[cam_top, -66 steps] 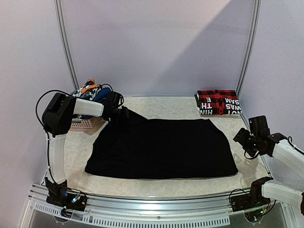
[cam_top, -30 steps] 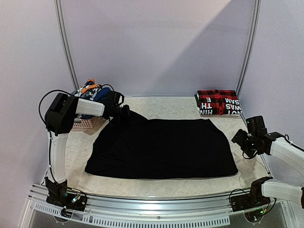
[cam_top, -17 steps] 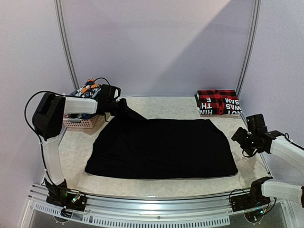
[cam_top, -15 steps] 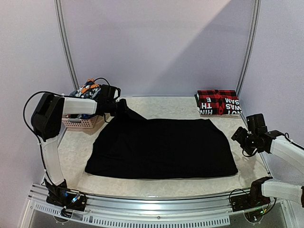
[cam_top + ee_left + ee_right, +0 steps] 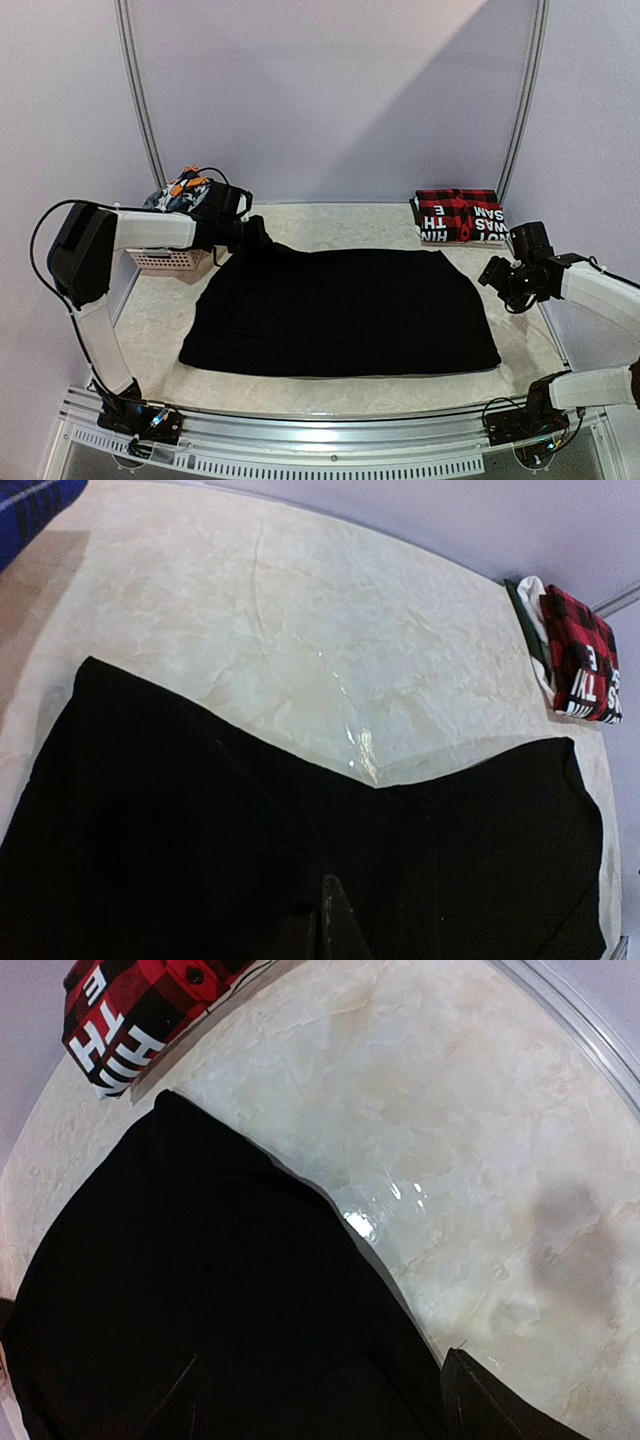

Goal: Fold and stack the mixed laundry pile
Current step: Pick up the 1/3-folded T-shirt from the center of the board.

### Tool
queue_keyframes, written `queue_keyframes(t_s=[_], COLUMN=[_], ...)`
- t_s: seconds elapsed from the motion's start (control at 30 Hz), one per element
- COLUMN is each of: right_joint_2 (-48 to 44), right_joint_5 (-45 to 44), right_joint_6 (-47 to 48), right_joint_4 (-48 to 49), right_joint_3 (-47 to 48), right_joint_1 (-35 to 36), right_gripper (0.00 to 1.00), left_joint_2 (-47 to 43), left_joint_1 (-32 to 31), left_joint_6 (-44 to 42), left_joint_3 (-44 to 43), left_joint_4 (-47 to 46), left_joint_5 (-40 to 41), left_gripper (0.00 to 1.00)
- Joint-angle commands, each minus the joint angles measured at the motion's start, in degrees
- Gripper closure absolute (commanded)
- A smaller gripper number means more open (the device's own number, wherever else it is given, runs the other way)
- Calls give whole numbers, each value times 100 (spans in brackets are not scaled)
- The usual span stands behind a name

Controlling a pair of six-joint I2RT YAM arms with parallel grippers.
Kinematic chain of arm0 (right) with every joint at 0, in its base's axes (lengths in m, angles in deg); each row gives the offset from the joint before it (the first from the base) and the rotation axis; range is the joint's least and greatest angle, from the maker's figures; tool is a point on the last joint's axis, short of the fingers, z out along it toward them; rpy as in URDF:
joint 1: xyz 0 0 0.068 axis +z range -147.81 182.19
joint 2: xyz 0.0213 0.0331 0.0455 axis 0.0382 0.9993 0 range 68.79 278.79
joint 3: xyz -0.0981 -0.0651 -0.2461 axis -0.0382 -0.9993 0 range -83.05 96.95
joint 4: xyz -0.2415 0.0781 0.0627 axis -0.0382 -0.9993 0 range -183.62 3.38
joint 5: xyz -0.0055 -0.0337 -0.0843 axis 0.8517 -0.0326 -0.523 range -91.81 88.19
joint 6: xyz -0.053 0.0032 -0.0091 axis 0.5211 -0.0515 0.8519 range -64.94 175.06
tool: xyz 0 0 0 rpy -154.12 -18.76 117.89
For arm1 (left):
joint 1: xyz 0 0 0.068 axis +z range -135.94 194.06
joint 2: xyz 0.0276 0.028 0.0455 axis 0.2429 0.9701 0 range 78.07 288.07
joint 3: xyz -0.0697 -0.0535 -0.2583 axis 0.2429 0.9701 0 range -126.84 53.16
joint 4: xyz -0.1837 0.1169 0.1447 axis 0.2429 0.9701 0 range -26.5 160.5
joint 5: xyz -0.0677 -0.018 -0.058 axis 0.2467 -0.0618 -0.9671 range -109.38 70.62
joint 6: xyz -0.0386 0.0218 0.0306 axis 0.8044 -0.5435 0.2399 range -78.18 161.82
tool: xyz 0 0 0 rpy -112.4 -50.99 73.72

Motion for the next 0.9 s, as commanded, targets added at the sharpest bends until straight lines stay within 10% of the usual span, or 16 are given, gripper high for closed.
queue_keyframes(t_s=[0.0, 0.87], right_joint_2=[418, 2922], right_joint_5=[218, -420], right_joint_6=[369, 938], right_joint_4=[-209, -644], right_joint_3=[388, 2628], right_joint_1=[122, 620], right_gripper=[20, 24], left_joint_2=[-293, -634], left_joint_1=[-124, -179], left_joint_6=[-6, -97], left_joint_3=[270, 1090], left_joint_4=[66, -301], left_joint_5=[47, -82], left_gripper=[100, 100])
